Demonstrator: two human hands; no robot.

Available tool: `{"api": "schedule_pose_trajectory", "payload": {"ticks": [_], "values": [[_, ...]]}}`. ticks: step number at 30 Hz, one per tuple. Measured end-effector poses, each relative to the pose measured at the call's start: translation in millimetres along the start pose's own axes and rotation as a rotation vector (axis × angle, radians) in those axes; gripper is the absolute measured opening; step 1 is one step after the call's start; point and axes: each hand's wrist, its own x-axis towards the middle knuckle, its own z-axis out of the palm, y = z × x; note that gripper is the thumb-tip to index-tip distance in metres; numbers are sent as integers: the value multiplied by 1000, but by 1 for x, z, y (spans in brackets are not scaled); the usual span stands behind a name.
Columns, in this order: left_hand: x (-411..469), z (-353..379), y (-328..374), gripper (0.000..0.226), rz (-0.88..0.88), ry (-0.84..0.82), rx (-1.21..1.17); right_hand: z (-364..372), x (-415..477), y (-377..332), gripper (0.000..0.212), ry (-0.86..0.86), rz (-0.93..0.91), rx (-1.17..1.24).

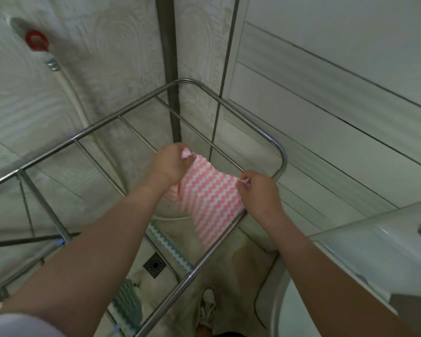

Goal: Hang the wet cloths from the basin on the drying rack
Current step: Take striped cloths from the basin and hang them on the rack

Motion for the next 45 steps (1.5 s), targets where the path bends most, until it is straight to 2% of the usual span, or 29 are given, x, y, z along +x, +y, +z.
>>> {"api": "schedule_pose_trajectory", "payload": {"ticks": [4,6,8,11,13,15,17,23,27,29,31,36,40,43,45], "values": [[-6,-15,-1,28,-54,57,-140,1,-6,6,40,63,-68,-152],[-11,-26,-7,20,-46,92,-87,0,-14,8,36,83,-87,-80],[-17,-34,-14,14,-55,84,14,0,-25,3,23,-41,-111,62],[-28,-29,-17,27,-70,-59,168,6,-40,-5,22,-241,-140,84],[-31,-22,-17,32,-66,-81,183,11,-43,-6,24,-181,-164,-38],[-30,-18,-18,27,-60,-53,148,15,-45,-7,26,-78,-194,-200],[-27,-18,-16,18,-67,-46,142,17,-48,-10,23,-16,-224,-254],[-20,-17,0,20,55,-5,293,19,-55,-10,21,42,-225,-271],[-22,-20,3,18,93,-17,341,16,-51,-7,25,-1,-180,-84],[-25,-22,1,20,81,-22,296,14,-49,-5,23,-50,-152,-31],[-27,-23,-2,25,40,-50,249,15,-50,-4,23,-67,-178,-105],[-31,-19,-7,22,-29,-60,163,19,-55,-8,28,-5,-143,-225],[-33,-23,-10,17,-64,-23,72,20,-56,-10,31,-19,-102,-256],[-40,-43,-4,18,-99,87,-149,16,-55,-13,32,-23,-91,-258],[-52,-62,7,27,-213,108,-517,10,-54,-23,26,-9,-111,-65]]}}
